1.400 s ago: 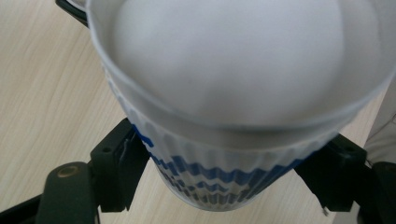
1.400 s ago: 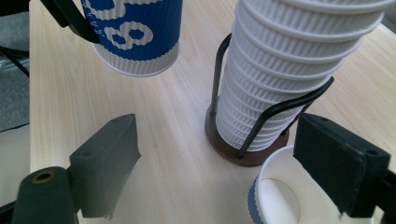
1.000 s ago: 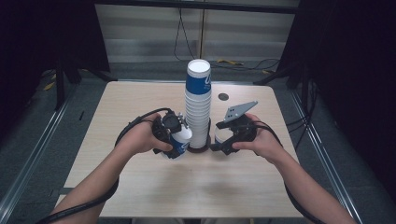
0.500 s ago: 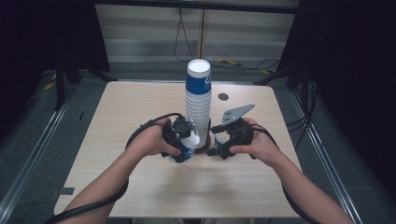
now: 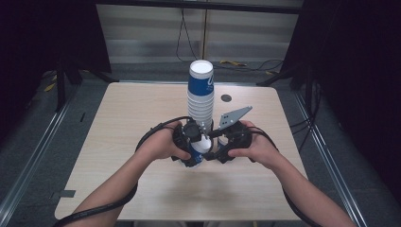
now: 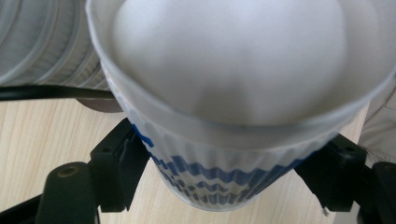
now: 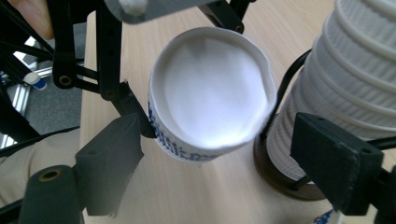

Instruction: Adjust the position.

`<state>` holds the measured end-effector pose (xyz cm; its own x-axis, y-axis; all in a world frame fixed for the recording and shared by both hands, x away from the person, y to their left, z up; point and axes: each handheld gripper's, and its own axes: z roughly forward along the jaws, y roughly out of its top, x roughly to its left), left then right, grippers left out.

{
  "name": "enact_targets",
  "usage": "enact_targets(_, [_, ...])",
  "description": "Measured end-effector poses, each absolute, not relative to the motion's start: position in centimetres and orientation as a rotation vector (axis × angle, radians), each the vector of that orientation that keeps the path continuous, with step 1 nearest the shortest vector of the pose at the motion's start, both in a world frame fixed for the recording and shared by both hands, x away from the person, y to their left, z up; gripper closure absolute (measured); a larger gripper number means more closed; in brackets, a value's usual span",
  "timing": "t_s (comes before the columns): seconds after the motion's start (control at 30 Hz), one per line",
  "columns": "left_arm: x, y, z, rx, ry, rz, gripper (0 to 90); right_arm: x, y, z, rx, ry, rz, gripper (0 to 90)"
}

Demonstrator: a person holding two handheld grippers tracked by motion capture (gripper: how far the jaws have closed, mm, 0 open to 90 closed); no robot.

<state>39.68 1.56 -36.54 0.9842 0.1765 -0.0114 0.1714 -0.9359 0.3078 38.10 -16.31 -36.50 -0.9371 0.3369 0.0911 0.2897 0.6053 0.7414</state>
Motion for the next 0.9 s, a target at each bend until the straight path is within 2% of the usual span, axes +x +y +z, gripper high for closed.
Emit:
enact_targets(0.3, [39.5, 1.2, -36.6, 2.814, 0.212, 0.046, 23.4, 38.2, -16.0, -36.8, 0.506, 2.788, 1.24, 28.4])
enact_targets(0.8, [39.9, 2.6, -36.9, 2.684, 0.265, 0.038, 20.6, 38.2, -16.5, -36.6, 0.536, 2.759, 1.263, 30.5])
enact_targets(0.9, [40.0, 3.1, -37.2, 2.66, 0.305, 0.027, 15.9, 38.3, -16.7, -36.4, 0.539, 2.751, 1.274, 30.5])
